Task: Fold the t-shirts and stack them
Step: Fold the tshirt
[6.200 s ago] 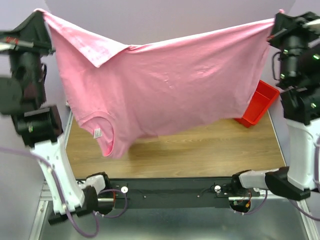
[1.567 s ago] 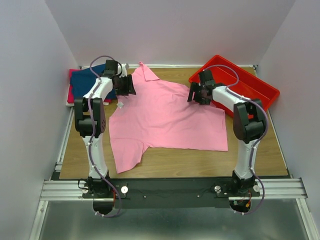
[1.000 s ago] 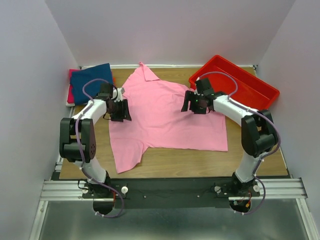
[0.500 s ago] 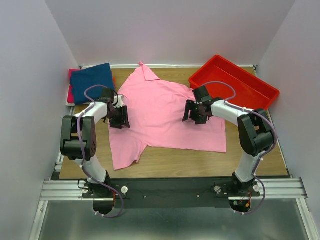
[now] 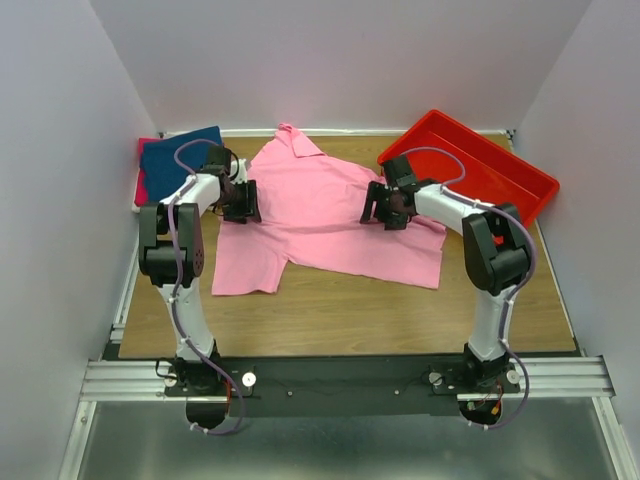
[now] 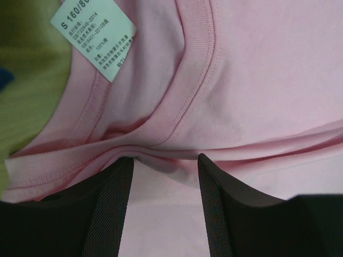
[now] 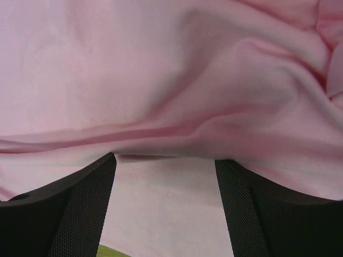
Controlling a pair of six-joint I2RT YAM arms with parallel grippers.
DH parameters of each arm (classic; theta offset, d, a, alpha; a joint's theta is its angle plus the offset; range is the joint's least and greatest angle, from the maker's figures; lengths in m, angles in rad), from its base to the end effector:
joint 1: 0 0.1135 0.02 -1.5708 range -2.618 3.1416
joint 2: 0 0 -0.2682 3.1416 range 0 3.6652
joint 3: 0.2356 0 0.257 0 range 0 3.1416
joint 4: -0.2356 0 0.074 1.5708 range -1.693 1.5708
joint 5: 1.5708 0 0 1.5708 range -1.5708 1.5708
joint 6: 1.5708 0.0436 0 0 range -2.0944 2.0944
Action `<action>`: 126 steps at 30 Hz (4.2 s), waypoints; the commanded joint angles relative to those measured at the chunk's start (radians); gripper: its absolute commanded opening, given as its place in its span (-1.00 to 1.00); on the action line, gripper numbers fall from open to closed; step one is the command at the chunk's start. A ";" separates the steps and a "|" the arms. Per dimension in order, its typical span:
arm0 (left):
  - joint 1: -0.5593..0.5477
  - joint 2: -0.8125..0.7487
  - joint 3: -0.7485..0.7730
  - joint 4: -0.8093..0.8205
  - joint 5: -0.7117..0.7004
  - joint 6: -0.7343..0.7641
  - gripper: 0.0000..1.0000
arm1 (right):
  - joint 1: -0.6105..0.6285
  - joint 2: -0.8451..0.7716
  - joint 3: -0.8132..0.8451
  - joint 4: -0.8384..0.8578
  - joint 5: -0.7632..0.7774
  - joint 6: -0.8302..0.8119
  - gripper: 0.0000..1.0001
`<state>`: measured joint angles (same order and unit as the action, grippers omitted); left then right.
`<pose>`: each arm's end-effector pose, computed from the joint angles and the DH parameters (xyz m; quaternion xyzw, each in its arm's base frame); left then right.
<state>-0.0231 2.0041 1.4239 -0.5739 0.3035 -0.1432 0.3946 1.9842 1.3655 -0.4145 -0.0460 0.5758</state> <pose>0.4209 -0.0228 0.1644 -0.0268 0.9673 -0.1644 0.1915 0.3928 0.1657 0.1621 0.0811 0.9604 0.1434 0.2245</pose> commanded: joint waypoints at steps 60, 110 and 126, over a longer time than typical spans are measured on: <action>0.175 -0.644 -0.697 -0.021 -0.368 -0.464 -0.27 | -0.020 -0.142 0.023 -0.073 -0.170 -0.102 0.64; 0.120 -0.642 -0.603 -0.078 -0.201 -0.208 -1.00 | -0.212 -0.619 -0.609 -0.121 0.258 0.125 0.17; 0.129 -0.620 -0.574 -0.099 -0.198 -0.194 -1.00 | -0.240 -0.552 -0.657 -0.118 0.224 0.121 -0.02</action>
<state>0.0986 1.3739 0.8181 -0.6682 0.0830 -0.3584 0.1596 1.4197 0.7254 -0.5217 0.1646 0.6838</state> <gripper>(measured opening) 0.006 0.501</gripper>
